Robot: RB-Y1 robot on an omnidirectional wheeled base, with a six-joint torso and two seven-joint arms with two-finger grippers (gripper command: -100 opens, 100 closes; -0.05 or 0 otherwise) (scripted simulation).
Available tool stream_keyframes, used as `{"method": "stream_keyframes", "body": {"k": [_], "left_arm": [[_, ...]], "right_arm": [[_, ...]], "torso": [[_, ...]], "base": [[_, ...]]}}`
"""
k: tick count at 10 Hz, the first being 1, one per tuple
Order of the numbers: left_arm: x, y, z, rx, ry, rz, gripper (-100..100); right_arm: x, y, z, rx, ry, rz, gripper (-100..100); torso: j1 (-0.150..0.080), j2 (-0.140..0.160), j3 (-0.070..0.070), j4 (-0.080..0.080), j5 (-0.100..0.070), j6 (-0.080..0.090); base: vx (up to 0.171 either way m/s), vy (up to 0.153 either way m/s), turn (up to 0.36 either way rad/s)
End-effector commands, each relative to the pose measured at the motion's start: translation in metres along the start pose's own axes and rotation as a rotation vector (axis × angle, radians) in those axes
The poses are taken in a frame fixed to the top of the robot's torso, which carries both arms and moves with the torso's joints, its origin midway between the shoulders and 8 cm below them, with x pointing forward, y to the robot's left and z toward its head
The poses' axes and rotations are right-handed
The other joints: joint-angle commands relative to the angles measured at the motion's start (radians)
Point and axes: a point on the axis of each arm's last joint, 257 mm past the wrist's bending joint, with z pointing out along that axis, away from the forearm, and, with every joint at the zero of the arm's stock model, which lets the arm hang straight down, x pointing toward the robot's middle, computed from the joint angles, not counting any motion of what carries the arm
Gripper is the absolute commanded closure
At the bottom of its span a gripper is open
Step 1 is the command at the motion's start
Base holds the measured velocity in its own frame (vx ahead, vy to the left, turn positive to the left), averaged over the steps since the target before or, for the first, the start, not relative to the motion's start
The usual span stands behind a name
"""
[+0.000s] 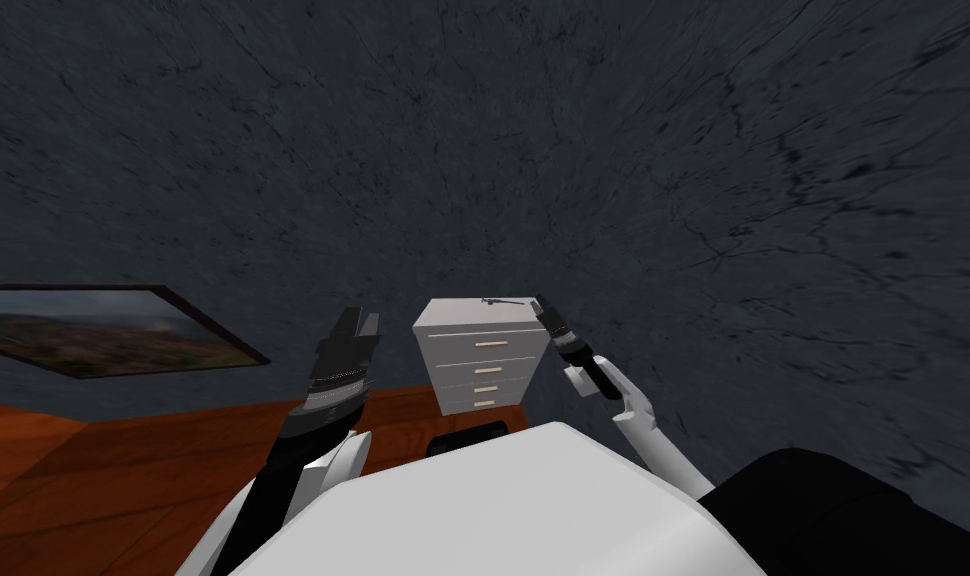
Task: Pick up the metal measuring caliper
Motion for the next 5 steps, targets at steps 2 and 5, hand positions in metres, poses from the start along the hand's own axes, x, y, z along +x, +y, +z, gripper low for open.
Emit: {"method": "stream_keyframes", "body": {"k": [2, 5], "left_arm": [[0.0, 0.0, 0.0, 0.0, 0.0, 0.0, 0], [0.0, 0.0, 0.0, 0.0, 0.0, 0.0, 0]], "right_arm": [[-0.003, -0.011, 0.003, 0.025, 0.067, -0.082, -100], [-0.005, -0.018, 0.004, 0.041, 0.133, -0.157, -100]], "torso": [[0.0, 0.0, 0.0, 0.0, 0.0, 0.0], [-0.001, 0.0, 0.0, 0.0, 0.0, 0.0]], "base": [[-0.008, 0.034, 0.034], [-0.009, 0.024, 0.023]]}}
